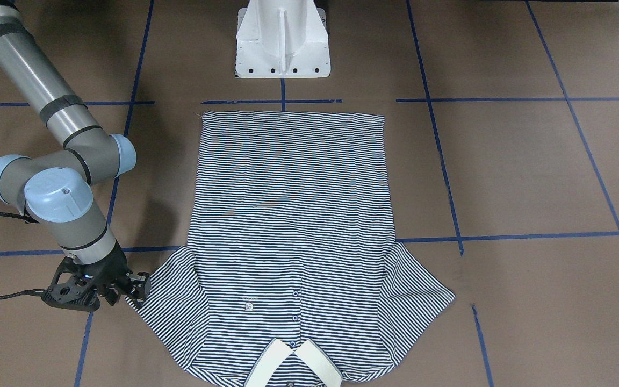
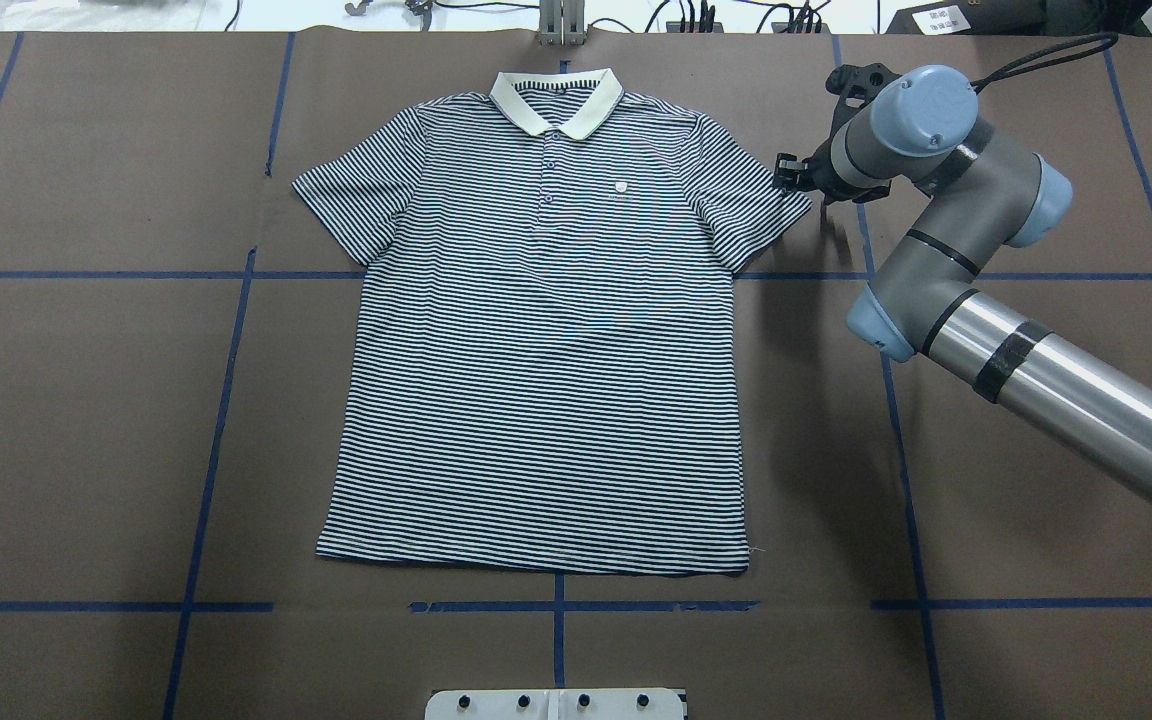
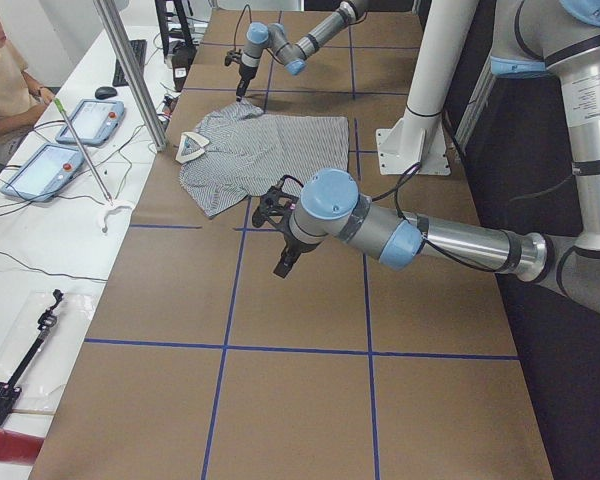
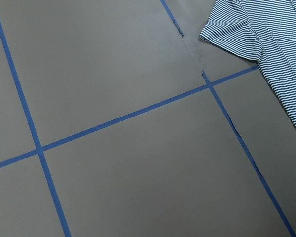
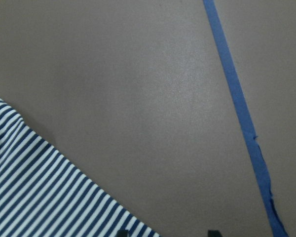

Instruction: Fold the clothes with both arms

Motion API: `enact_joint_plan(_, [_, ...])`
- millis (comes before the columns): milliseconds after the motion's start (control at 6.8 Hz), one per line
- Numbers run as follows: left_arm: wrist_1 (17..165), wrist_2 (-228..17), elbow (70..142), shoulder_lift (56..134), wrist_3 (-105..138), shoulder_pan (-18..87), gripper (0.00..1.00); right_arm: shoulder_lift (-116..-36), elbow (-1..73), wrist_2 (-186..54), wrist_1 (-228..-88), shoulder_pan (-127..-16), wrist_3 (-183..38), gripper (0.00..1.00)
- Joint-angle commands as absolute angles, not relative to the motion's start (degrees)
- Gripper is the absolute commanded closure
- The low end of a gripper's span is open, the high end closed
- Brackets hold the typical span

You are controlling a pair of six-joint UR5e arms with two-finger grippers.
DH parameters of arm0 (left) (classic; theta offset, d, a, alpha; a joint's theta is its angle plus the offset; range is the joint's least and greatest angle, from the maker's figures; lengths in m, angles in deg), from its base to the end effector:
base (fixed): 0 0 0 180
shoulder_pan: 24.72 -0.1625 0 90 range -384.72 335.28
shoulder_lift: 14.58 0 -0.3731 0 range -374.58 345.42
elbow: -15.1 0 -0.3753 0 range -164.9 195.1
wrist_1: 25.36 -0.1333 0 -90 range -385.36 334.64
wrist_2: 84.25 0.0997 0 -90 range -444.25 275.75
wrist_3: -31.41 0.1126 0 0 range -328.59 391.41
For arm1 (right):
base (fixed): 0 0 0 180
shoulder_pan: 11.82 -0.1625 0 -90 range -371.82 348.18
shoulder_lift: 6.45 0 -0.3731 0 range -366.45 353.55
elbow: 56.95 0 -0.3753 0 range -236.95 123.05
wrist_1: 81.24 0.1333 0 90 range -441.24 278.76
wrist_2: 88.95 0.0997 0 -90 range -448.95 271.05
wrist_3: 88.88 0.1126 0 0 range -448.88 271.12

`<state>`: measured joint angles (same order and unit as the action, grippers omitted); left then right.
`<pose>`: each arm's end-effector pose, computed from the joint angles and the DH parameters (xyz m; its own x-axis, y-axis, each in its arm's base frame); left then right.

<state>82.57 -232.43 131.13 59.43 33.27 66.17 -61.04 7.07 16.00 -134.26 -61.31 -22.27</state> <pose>-0.0436 -0.3820 0.4614 0.5335 0.4187 -0.7348 -0.0036 0.8700 0.4931 -0.3975 -0.6257 0.4079 0.6545 0.1756 0.7354 -0.3850 0.9145 0.1243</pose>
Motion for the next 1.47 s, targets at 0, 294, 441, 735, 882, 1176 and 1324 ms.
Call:
enact_joint_plan(0, [82.57,-232.43,131.21,59.42,33.34,66.25,0.0,-61.12,7.12,15.99,-134.33,-61.22,-22.43,1.0])
enact_joint_plan(294, [82.57,-232.43,131.12,59.42,33.17,66.16,0.0,-60.16,7.73,15.99,-134.59,-61.13,-22.34,1.0])
enact_joint_plan(441, [82.57,-232.43,131.12,59.42,33.17,66.16,0.0,-59.63,9.21,16.08,-134.76,-61.04,-22.26,1.0])
enact_joint_plan(735, [82.57,-232.52,131.2,59.42,33.17,66.16,0.0,-54.13,10.02,16.08,-137.99,-59.82,-18.77,1.0])
enact_joint_plan(882, [82.57,-232.52,131.29,59.42,33.17,66.16,0.0,-50.26,8.89,14.6,-142.63,-57.81,-15.52,1.0])
enact_joint_plan(1176, [82.57,-232.43,131.21,59.42,33.17,66.16,0.0,-43.67,0.57,11.52,-142.76,-56.39,-14.7,1.0])
enact_joint_plan(1324, [82.57,-232.43,131.21,59.51,33.17,66.16,0.0,-43.11,-0.87,8.64,-142.68,-55.25,-14.52,1.0])
